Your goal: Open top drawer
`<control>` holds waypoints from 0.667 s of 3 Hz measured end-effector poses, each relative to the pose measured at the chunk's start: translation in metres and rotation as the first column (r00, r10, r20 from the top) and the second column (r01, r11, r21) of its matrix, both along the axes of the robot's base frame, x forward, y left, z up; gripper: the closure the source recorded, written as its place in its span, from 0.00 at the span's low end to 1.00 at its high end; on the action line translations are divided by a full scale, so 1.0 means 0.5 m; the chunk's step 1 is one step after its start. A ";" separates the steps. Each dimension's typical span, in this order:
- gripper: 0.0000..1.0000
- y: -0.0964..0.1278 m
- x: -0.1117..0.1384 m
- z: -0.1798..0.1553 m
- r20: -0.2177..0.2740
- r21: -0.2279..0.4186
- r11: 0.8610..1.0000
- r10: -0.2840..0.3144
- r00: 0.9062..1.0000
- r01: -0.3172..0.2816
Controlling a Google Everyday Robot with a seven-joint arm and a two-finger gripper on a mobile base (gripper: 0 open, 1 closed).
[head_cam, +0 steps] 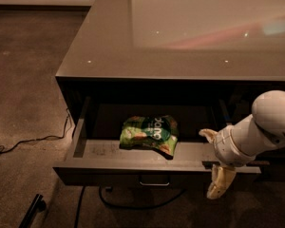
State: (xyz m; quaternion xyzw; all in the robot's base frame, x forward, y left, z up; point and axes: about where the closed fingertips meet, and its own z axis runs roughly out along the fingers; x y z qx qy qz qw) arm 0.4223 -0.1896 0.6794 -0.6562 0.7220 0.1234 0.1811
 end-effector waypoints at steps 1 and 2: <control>0.00 0.014 0.019 0.048 0.074 -0.010 1.000 0.019 0.997 -0.018; 0.19 0.018 0.033 0.073 0.121 -0.022 1.000 0.023 0.992 -0.020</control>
Offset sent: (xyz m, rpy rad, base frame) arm 0.0264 0.0099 0.0526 -0.0336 -0.1798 0.0209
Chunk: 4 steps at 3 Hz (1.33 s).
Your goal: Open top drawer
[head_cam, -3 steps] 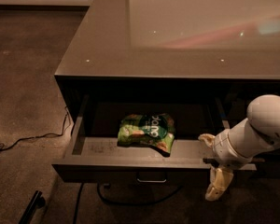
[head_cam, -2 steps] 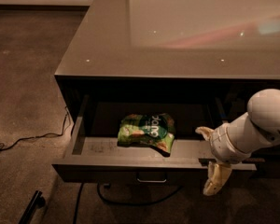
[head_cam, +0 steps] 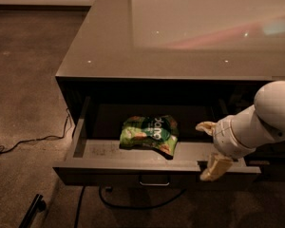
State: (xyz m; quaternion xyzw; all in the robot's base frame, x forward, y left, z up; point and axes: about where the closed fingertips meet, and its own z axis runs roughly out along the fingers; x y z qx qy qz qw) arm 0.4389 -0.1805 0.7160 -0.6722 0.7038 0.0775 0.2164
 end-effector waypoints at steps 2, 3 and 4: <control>0.65 -0.013 0.029 0.005 0.042 -0.014 1.000 -0.017 0.999 0.018; 0.88 -0.022 0.052 -0.014 0.047 -0.022 1.000 -0.018 0.999 0.019; 1.00 -0.032 0.080 -0.044 0.032 -0.030 0.999 -0.018 0.999 0.019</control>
Offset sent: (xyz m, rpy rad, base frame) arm 0.0263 -0.0144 -0.0016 -0.0169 -0.0616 -0.0314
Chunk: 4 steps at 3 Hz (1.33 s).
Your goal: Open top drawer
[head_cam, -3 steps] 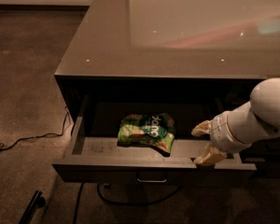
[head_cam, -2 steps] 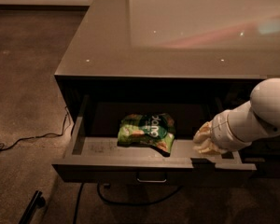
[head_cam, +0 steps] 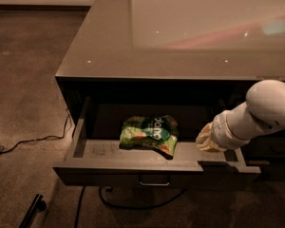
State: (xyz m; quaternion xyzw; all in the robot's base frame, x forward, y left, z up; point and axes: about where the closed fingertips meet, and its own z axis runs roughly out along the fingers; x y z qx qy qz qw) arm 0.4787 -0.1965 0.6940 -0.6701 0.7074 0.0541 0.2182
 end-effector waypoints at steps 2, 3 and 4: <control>1.00 0.000 0.007 -0.059 -0.072 -0.024 1.000 0.006 0.997 -0.008; 1.00 0.005 -0.027 -0.069 -0.103 -0.043 0.999 0.004 0.995 -0.009; 1.00 0.007 -0.069 -0.079 -0.132 -0.053 0.999 0.005 0.991 -0.012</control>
Offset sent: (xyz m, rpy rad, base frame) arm -0.0030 0.0009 -0.0434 -0.0447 0.1214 0.0074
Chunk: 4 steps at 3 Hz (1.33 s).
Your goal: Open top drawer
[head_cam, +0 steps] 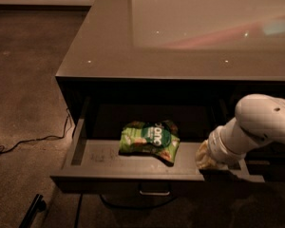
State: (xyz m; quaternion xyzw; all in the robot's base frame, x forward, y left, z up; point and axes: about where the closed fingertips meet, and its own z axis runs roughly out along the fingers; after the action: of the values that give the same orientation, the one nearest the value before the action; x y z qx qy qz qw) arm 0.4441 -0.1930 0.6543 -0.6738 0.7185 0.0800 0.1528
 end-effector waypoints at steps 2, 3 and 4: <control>1.00 -0.008 -0.072 0.006 -0.026 -0.014 1.000 0.004 1.000 -0.005; 1.00 -0.009 -0.091 0.012 -0.029 -0.022 1.000 0.013 1.000 -0.013; 0.82 -0.009 -0.091 0.012 -0.029 -0.022 1.000 0.013 1.000 -0.013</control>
Offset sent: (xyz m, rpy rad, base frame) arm -0.0531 -0.0070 0.0057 -0.0226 0.0369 0.0066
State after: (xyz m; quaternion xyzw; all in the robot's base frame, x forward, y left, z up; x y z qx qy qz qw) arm 0.3985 -0.1974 0.6604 -0.6789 0.7170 0.0828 0.1347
